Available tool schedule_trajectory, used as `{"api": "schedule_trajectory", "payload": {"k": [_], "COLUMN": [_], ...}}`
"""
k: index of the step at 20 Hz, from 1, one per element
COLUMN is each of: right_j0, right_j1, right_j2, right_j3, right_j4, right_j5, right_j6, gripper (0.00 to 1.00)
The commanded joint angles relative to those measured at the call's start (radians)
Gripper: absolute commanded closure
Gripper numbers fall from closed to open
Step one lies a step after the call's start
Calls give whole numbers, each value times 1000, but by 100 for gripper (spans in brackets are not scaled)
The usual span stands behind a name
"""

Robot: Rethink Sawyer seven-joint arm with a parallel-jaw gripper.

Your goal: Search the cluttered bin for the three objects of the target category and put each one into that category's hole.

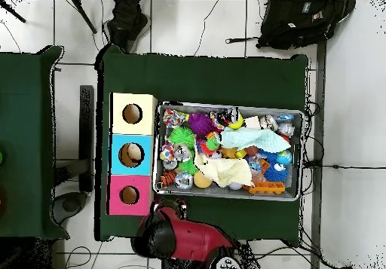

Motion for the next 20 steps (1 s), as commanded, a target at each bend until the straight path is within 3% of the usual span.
{"api": "schedule_trajectory", "payload": {"k": [1,20], "right_j0": [-40,-64], "right_j1": [110,244], "right_j2": [109,100], "right_j3": [-36,-88], "right_j4": [-18,-53], "right_j5": [-105,-199], "right_j6": [202,194], "gripper": [0,0]}}
